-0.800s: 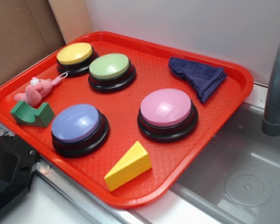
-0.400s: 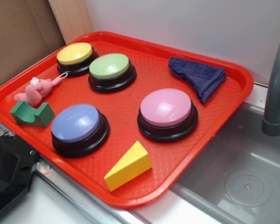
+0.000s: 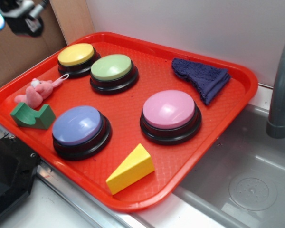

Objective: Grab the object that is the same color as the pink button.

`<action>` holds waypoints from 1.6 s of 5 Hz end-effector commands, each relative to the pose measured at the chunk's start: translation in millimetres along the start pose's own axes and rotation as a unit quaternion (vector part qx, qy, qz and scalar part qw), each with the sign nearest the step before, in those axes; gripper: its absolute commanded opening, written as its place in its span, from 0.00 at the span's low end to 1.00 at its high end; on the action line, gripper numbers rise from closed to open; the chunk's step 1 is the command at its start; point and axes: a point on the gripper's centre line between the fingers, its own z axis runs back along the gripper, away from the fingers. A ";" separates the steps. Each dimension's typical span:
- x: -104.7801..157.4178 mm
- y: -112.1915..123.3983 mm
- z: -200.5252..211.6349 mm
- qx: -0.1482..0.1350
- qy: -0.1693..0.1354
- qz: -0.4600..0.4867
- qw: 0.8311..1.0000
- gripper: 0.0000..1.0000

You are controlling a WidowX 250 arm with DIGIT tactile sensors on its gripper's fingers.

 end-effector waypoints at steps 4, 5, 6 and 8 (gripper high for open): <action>14.2 76.8 -130.6 0.165 0.005 0.058 0.985 1.00; 16.0 83.7 -135.1 0.145 0.005 0.062 0.987 1.00; 15.5 80.8 -133.8 0.127 -0.005 0.060 0.990 0.00; 25.7 78.4 -125.5 0.113 0.000 0.061 0.992 0.00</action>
